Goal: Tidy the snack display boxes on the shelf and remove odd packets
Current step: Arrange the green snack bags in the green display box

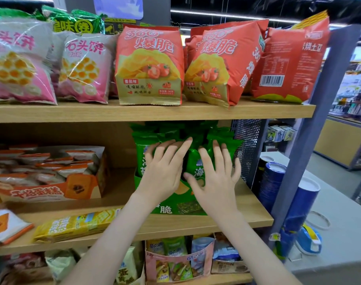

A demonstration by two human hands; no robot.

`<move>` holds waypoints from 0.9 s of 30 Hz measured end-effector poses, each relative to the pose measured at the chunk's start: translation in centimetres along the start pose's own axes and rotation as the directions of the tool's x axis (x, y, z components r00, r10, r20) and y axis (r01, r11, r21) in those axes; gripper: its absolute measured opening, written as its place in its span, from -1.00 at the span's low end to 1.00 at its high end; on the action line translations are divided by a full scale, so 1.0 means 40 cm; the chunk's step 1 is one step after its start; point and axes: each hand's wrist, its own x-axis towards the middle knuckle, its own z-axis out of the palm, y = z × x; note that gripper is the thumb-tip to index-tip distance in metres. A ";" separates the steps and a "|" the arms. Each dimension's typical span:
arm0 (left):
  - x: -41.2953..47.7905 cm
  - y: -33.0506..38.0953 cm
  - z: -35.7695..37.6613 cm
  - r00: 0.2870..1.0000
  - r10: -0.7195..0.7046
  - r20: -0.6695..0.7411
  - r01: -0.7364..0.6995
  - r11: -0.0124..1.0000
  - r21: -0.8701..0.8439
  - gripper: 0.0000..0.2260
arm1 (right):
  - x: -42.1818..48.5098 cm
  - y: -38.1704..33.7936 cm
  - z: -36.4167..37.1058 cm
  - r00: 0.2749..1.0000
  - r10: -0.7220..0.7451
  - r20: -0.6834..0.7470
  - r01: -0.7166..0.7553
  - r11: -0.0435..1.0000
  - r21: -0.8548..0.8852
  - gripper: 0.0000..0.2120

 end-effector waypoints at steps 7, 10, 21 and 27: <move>0.009 -0.009 0.025 0.996 0.015 -0.090 0.004 0.978 0.209 -0.61 | 0.008 -0.008 0.027 0.995 0.087 -0.047 -0.081 0.989 0.122 -0.49; 0.013 -0.035 0.023 0.992 -0.047 -0.118 0.073 0.971 0.226 -0.61 | 0.013 0.007 0.020 0.989 0.126 -0.077 -0.105 0.967 0.233 -0.53; 0.057 -0.023 0.002 0.989 -0.063 -0.130 0.103 0.939 0.327 -0.68 | 0.004 0.016 0.023 0.996 0.034 -0.080 -0.012 0.965 0.261 -0.49; 0.091 0.005 0.038 0.993 -0.115 -0.007 0.111 0.943 0.314 -0.67 | -0.003 0.052 0.036 0.998 0.014 -0.060 0.012 0.910 0.415 -0.47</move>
